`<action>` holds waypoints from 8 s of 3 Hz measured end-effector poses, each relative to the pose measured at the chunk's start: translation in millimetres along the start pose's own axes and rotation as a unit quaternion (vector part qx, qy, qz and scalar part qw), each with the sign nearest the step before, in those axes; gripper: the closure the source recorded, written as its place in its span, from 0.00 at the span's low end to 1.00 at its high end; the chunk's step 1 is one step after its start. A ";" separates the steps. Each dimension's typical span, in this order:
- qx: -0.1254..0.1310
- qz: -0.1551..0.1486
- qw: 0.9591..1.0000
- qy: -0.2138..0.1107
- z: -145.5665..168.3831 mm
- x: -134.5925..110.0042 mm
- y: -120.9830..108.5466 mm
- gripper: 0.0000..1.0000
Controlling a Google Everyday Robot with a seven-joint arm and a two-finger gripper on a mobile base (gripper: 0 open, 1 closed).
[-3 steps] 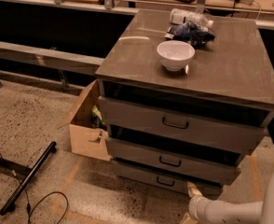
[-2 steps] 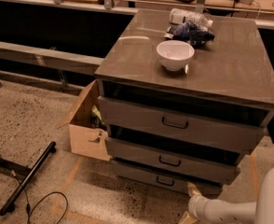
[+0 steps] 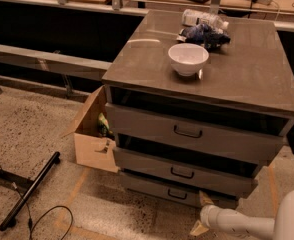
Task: Open bottom drawer
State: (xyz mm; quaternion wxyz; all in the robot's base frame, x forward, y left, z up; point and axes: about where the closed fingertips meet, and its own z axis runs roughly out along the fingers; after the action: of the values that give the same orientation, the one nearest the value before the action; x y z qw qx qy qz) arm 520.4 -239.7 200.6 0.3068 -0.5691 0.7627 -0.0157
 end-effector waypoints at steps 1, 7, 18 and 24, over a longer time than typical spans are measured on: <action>0.007 -0.009 1.000 -0.005 14.2 0.3 -12.2 0.00; -0.008 -0.025 0.999 -0.023 46.4 -15.1 -31.5 1.00; -0.016 0.061 0.998 0.013 -10.3 -22.1 -36.7 1.00; -0.073 0.072 0.994 0.046 18.2 2.2 -13.1 1.00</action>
Offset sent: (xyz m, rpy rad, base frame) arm 0.0529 0.0008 -0.0113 -0.0030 -0.0703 0.0405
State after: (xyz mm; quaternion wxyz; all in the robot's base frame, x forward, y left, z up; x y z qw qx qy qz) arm 540.1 -240.3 189.7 0.2299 -0.5319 0.8142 0.0359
